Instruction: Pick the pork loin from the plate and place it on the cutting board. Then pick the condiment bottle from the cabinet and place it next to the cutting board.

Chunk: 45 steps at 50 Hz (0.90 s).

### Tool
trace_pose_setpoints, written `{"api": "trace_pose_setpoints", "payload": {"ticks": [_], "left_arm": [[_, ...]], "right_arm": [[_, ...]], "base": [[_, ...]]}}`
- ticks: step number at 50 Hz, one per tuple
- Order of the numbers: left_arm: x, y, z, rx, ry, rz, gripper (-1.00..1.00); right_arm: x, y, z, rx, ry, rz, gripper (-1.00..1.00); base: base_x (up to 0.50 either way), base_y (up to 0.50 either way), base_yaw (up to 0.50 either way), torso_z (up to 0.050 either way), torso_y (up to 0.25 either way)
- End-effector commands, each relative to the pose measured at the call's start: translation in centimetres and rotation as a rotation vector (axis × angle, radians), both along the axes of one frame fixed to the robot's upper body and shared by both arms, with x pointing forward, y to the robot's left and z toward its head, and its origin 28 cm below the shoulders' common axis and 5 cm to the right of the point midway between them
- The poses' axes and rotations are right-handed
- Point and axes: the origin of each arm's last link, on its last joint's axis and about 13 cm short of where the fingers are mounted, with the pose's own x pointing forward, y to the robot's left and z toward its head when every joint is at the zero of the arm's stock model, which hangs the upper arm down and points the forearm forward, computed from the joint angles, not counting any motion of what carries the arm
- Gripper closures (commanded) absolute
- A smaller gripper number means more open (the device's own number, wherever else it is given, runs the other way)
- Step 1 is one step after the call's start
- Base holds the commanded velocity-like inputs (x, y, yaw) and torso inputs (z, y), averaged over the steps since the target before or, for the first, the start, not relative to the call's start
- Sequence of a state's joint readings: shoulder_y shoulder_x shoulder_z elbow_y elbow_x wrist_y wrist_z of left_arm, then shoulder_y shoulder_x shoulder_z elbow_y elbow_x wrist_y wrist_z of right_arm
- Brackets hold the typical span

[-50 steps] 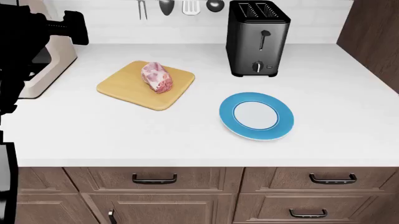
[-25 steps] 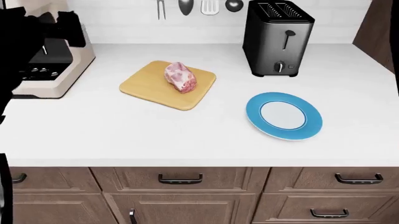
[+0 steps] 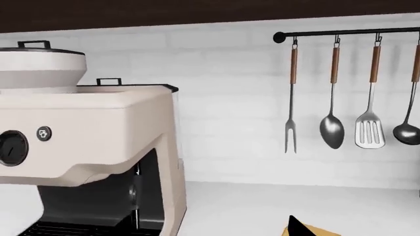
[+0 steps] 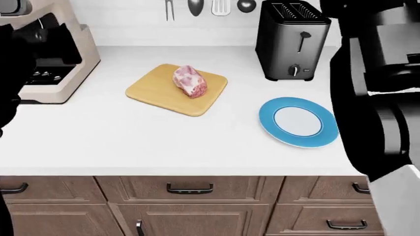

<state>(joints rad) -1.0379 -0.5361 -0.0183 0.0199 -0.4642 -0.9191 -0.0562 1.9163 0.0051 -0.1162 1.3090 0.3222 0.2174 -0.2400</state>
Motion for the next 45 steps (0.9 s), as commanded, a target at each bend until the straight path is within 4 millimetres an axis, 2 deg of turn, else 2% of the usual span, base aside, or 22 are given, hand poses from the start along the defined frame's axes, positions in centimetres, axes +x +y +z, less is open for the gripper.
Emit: {"api": "trace_pose_setpoints", "payload": {"ticks": [1,8,29,30,31,33,39,45], "left_arm": [[-2.5,-0.1,-1.3,-0.019,-0.026,0.035,-1.0],[-4.0,-0.2,-3.3,-0.001,-0.029,0.063,-1.0],[-5.3,0.0,-4.8,-0.048,0.002,0.084,-1.0],[-5.3,0.0,-4.8,-0.051,0.003,0.083,-1.0],[-5.4,0.0,-4.9,-0.052,0.005,0.082,-1.0],[-5.4,0.1,-4.9,-0.054,0.008,0.08,-1.0],[-5.5,0.1,-5.0,-0.057,0.012,0.082,-1.0],[-5.5,0.1,-5.2,-0.059,0.016,0.085,-1.0]], "right_arm": [[1.3,1.0,-3.9,0.004,0.031,0.042,1.0],[1.6,1.0,-5.0,-0.008,0.055,0.035,1.0],[1.4,1.4,-5.4,-0.017,0.155,0.076,1.0],[2.3,1.7,-8.8,-0.021,0.139,0.089,1.0],[2.6,2.0,-11.3,-0.024,0.131,0.096,1.0],[2.8,2.4,-13.9,-0.029,0.127,0.101,1.0],[2.8,2.9,-17.0,-0.033,0.167,0.091,1.0],[2.7,3.1,-18.6,-0.033,0.191,0.09,1.0]], "base": [[0.0,0.0,0.0,0.0,0.0],[0.0,0.0,0.0,0.0,0.001],[0.0,0.0,0.0,0.0,0.001],[0.0,0.0,0.0,0.0,0.0],[0.0,0.0,0.0,0.0,0.0],[0.0,0.0,0.0,0.0,0.0],[0.0,0.0,0.0,0.0,0.0],[0.0,0.0,0.0,0.0,0.0]]}}
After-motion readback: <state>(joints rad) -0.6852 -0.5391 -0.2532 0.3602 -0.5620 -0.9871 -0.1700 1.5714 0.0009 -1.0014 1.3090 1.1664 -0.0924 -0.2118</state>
